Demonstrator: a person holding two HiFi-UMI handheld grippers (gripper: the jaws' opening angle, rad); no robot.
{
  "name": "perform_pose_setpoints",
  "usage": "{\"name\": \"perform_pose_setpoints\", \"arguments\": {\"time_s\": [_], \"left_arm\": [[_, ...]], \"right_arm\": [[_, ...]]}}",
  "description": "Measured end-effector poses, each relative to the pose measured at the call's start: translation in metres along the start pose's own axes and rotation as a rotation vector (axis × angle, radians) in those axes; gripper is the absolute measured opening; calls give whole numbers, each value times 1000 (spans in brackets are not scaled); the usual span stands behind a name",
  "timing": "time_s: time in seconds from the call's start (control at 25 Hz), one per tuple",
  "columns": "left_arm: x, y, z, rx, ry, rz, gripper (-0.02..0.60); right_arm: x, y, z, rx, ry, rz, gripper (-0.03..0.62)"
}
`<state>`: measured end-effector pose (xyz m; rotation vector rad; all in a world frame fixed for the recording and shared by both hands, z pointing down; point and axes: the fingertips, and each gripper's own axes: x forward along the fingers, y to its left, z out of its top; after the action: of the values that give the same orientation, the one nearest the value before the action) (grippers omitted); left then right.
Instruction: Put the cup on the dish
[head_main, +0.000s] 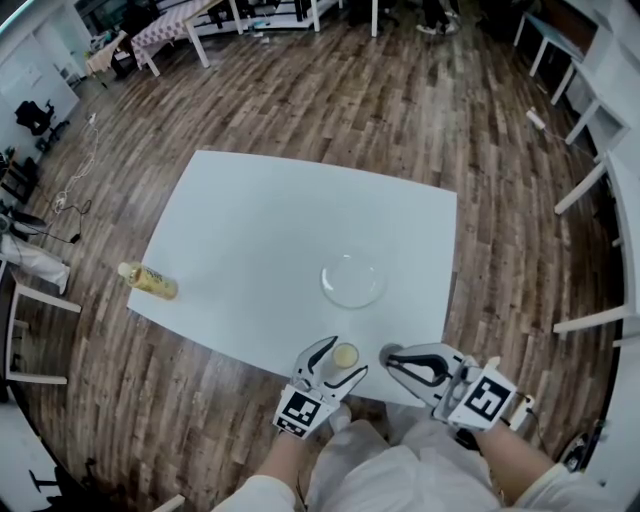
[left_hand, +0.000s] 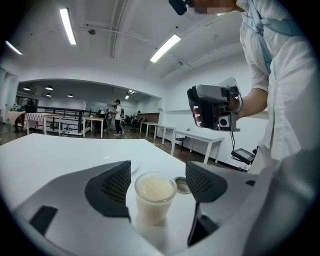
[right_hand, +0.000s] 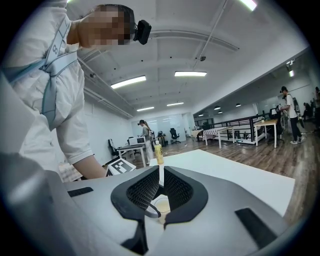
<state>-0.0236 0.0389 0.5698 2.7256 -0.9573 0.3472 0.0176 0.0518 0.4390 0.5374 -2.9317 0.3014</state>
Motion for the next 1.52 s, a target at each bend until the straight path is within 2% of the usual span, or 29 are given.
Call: {"name": "perform_pose_setpoints", "arguments": {"time_s": [0.28, 0.6, 0.72, 1.32, 1.52], "left_arm": [[6, 1, -14, -7, 43, -3, 290], [9, 4, -33, 9, 108, -3, 290], [9, 6, -34, 5, 111, 4, 267], [12, 7, -35, 26, 136, -14, 267], [7, 5, -18, 32, 96, -22, 267]], "right_arm": [[-3, -2, 0, 5, 8, -14, 34], [-5, -4, -2, 4, 5, -26, 34], [-7, -5, -1, 4, 0, -32, 34], [-10, -16, -3, 0, 2, -54, 34], [-8, -16, -3, -2, 2, -55, 34]]}}
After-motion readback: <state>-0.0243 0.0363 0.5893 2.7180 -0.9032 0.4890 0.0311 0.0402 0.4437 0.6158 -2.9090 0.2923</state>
